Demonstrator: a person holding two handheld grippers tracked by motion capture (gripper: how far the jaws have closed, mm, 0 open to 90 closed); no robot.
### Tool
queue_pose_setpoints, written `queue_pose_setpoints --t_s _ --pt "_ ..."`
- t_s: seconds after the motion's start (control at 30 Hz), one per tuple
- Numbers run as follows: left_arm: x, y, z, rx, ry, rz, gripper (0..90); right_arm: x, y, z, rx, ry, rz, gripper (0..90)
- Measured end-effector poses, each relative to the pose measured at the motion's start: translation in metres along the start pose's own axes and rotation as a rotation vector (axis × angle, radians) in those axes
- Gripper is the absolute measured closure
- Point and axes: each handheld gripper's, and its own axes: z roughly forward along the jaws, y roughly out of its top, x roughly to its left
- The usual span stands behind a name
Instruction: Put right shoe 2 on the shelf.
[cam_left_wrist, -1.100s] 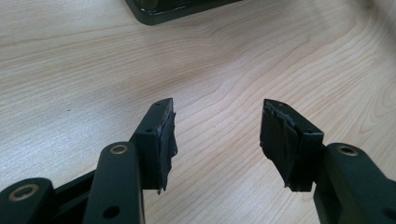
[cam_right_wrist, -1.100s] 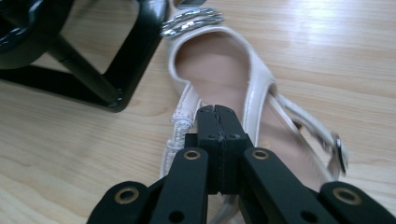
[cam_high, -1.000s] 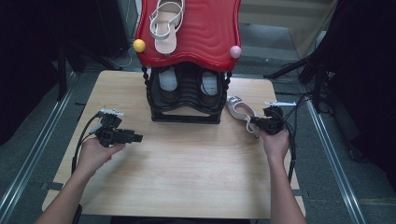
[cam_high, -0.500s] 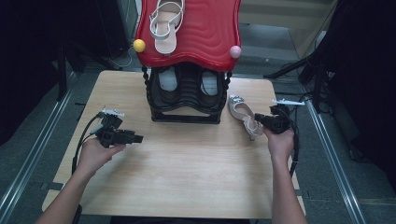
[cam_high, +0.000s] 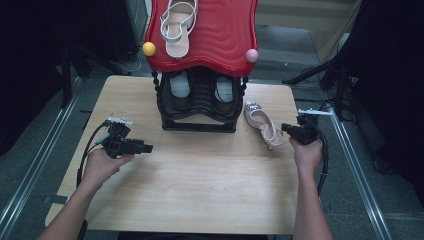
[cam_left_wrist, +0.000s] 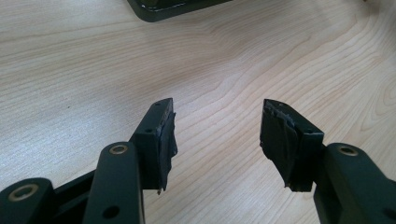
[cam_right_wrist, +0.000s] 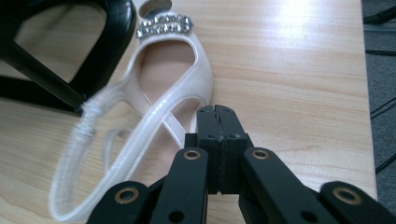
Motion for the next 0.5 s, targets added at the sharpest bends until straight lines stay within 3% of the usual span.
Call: queue_pose_setpoints --t_s 0.17,0.5 --pt "0.000 -0.001 0.001 0.006 -0.002 -0.001 45.5 0.002 -0.003 0.007 0.014 -0.003 0.000 90.0" --pt "0.001 -0.001 -0.001 -0.004 -0.001 -0.004 45.5 0.018 -0.008 0.007 0.027 0.000 0.000 90.0"
